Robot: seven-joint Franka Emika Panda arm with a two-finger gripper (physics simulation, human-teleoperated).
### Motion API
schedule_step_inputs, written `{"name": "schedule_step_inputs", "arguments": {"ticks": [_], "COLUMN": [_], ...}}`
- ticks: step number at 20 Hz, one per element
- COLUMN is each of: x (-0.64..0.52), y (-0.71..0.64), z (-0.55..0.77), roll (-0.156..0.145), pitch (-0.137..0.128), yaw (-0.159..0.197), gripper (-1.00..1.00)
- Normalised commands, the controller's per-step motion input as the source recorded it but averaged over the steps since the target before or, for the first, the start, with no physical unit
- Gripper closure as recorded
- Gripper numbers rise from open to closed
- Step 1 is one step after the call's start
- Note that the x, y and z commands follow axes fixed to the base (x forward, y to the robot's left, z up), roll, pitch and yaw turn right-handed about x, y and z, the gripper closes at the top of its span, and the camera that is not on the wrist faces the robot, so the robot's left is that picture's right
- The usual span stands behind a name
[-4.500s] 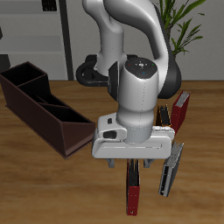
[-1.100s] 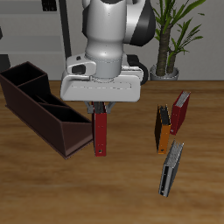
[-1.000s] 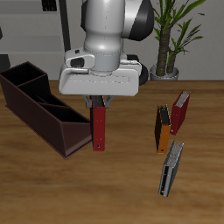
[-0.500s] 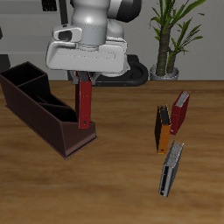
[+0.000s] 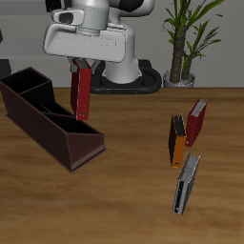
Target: Place the right red book into the right desk caddy's back compartment
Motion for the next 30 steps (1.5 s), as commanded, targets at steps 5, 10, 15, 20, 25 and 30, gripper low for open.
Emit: {"name": "schedule_step_inputs", "arguments": {"ticks": [5, 10, 15, 20, 25, 30], "x": [-0.24, -0.31, -0.19, -0.43, -0.35, -0.23], "y": [-0.23, -0.14, -0.09, -0.05, -0.07, -0.08], "z": [-0.05, 0.0, 0.04, 0.09, 0.09, -0.01], "roll": [-0.053, -0.022, 0.0, 0.107, 0.05, 0.05], "pitch": [-0.006, -0.012, 0.01, 0.016, -0.002, 0.063], "yaw": [0.006, 0.019, -0.001, 0.007, 0.087, 0.086], "gripper": [1.0, 1.0, 1.0, 1.0, 1.0, 1.0]}}
